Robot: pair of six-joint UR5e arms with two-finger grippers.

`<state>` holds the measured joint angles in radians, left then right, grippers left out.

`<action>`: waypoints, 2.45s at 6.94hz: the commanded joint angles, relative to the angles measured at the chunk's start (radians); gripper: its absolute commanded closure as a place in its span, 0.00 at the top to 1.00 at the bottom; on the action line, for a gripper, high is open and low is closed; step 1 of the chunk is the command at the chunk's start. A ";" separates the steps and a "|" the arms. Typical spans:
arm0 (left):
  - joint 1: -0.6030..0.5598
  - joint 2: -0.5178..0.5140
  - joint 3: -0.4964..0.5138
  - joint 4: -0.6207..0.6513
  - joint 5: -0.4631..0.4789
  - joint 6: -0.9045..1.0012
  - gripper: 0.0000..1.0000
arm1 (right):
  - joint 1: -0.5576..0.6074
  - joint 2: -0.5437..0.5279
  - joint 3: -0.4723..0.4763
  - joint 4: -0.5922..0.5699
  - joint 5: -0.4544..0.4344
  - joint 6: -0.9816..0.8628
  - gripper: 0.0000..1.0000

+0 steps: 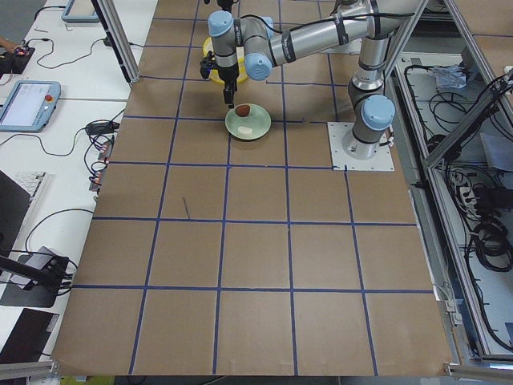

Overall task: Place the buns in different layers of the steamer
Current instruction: 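Lower left gripper onto white bun while right gripper grips top tier, then lift white bun with left gripper while right gripper lifts top tier away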

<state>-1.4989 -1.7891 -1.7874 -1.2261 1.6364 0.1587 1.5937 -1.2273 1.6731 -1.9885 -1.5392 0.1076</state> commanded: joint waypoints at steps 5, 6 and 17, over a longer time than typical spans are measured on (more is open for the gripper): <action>0.003 -0.082 -0.164 0.209 0.046 0.033 0.98 | 0.005 0.028 0.007 0.000 0.034 0.041 0.39; 0.003 -0.082 -0.170 0.209 0.046 0.033 0.95 | 0.005 0.026 0.007 0.005 0.034 0.041 0.27; -0.010 -0.003 -0.138 0.214 0.065 -0.023 0.00 | -0.197 -0.131 -0.139 0.298 -0.004 -0.289 0.09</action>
<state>-1.4997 -1.8329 -1.9607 -1.0028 1.7023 0.1666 1.4985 -1.3181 1.5567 -1.7480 -1.5340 -0.0507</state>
